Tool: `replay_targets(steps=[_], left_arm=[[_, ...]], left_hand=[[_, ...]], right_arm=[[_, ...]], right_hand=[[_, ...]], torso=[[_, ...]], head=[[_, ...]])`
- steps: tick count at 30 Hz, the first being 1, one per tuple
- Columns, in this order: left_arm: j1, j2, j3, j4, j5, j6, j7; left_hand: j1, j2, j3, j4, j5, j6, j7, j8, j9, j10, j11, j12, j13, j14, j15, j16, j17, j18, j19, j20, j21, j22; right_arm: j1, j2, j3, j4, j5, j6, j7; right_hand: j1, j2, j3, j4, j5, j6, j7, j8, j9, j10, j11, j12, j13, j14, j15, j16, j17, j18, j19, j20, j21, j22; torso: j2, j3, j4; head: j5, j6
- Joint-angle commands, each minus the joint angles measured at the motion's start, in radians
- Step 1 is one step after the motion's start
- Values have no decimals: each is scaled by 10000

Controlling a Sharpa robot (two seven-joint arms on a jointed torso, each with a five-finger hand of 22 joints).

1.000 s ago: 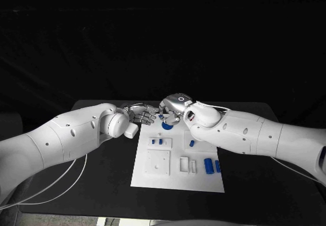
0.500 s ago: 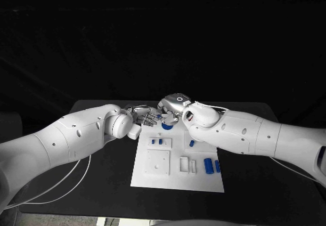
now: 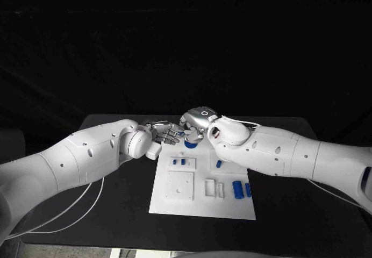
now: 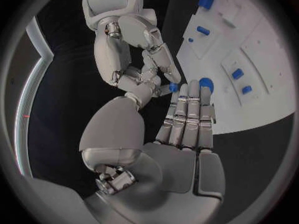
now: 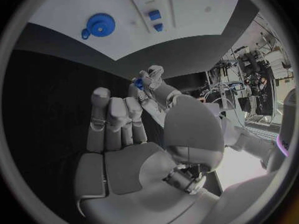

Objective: Assemble the parts on the task board

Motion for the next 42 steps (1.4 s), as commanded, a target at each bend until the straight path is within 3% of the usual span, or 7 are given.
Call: replay_targets(steps=[1, 5, 11, 32, 42], left_arm=[[2, 48, 8, 2, -2, 160, 113], [2, 82, 8, -8, -3, 170, 147], [2, 117, 8, -31, -2, 146, 164], [2, 209, 8, -88, 7, 150, 80], [2, 202, 8, -105, 80, -414, 298]], left_hand=[[-17, 150, -8, -92, 7, 107, -65, 65, -9, 146, -57, 73, 31, 69, -63, -61, 36, 144, 19, 18, -63, 25], [193, 430, 162, -219, -11, 332, -175, 188, 6, 445, -180, 177, 67, 227, -147, 9, 152, 130, 117, -49, -43, 83], [401, 575, 531, -290, -18, 495, -263, 255, -20, 632, -265, 186, 58, 342, -225, 63, 320, 83, 226, -127, -43, 143], [374, 594, 671, -372, -20, 760, -360, 363, -46, 917, -371, 220, 64, 499, -319, 124, 544, 34, 388, -230, -35, 226], [678, 732, 998, -687, 24, 1292, -550, 571, -45, 1501, -584, 363, 132, 957, -522, 244, 929, 53, 794, -423, 62, 349]], right_arm=[[2, 13, 5, 3, -126, 32, -22], [2, 20, 5, 8, -126, 17, -19], [2, 24, 5, 57, -127, 14, -20], [1, 71, 4, 65, -150, 49, -33], [1, 52, 4, 101, -106, 94, 13]], right_hand=[[9, -65, 73, 6, -51, 150, 84, 49, 14, 75, 9, -26, 13, 9, -52, 27, 13, 143, 25, -73, 68, 154], [10, -65, 74, 8, -50, 150, 84, 49, 14, 80, 9, -23, 16, 10, -52, 27, 13, 143, 26, -73, 68, 154], [14, -70, 78, 13, -50, 148, 84, 49, 14, 81, 9, -27, 16, 11, -52, 25, 12, 143, 27, -74, 67, 154], [25, -82, 86, 25, -50, 148, 83, 48, 16, 85, 8, -33, 18, 16, -53, 22, 12, 143, 31, -76, 66, 153], [28, -120, 85, 35, -51, 138, 86, 43, 15, 63, 11, -69, -3, 19, -52, 17, 12, 143, 32, -77, 63, 152]], torso=[[1, -1, -4], [1, -1, 1], [1, 7, -1], [0, 4, 3], [3, -2, -11]], head=[[-8, -17], [-10, -1], [7, -9], [-14, -14], [0, -25]])
